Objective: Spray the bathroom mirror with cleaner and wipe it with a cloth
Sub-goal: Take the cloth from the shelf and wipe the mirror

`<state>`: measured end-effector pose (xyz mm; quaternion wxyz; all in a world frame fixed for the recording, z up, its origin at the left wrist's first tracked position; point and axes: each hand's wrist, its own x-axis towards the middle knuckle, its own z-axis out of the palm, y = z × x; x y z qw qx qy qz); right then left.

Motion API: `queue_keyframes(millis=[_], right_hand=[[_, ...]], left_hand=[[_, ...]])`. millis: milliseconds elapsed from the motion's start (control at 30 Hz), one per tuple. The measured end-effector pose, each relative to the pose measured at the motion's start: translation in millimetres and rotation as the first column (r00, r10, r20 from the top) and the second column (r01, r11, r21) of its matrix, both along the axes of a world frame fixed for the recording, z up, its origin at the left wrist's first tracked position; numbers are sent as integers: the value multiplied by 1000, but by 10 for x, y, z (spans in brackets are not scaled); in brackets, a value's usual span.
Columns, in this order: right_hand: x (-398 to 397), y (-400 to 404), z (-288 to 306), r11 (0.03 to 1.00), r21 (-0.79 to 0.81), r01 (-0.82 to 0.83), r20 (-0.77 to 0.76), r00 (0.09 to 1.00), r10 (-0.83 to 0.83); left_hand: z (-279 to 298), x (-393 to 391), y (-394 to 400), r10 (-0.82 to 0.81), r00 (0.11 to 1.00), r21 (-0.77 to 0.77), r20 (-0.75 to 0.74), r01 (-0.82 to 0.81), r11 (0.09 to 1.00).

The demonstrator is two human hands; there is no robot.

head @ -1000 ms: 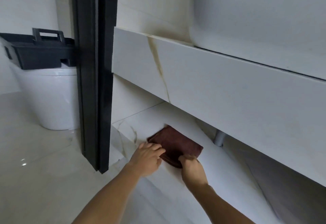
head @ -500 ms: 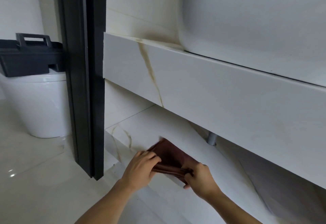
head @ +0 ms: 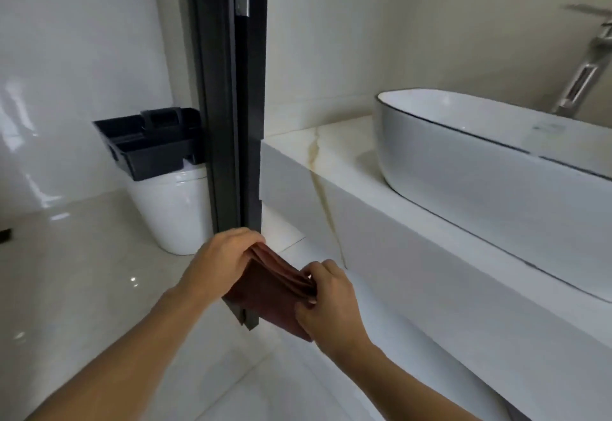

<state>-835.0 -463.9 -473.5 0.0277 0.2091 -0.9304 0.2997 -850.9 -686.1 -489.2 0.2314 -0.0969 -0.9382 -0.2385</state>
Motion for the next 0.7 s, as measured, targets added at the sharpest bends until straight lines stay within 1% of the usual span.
queue_keyframes(millis=[167,300,433,500,633,700], right_hand=[[-85,-554,1432,996,22,-86,-212,973,88],[-276,-747,2819,995,9,-103,-339,935,100],[-467,-698,4319,990,-14,-142,-436,892,122],[-554,-615,4967,988,-35,-148,-474,873,114],[-799,-308,6071,988,-85,-127,-498,865,69],[-944,-73,6546,982,-163,-98,-488,873,7]], left_hand=[[1700,361,-490,113,993,-81,-33,-115,990],[3137,450,-635,175,980,-130,-96,-187,974],[4528,394,-632,219,961,-129,-168,-242,962],[5172,323,-563,216,955,-130,-205,-246,961],[6320,82,-270,178,954,-123,-240,-212,970],[6795,-86,-57,158,945,-134,-287,-203,970]])
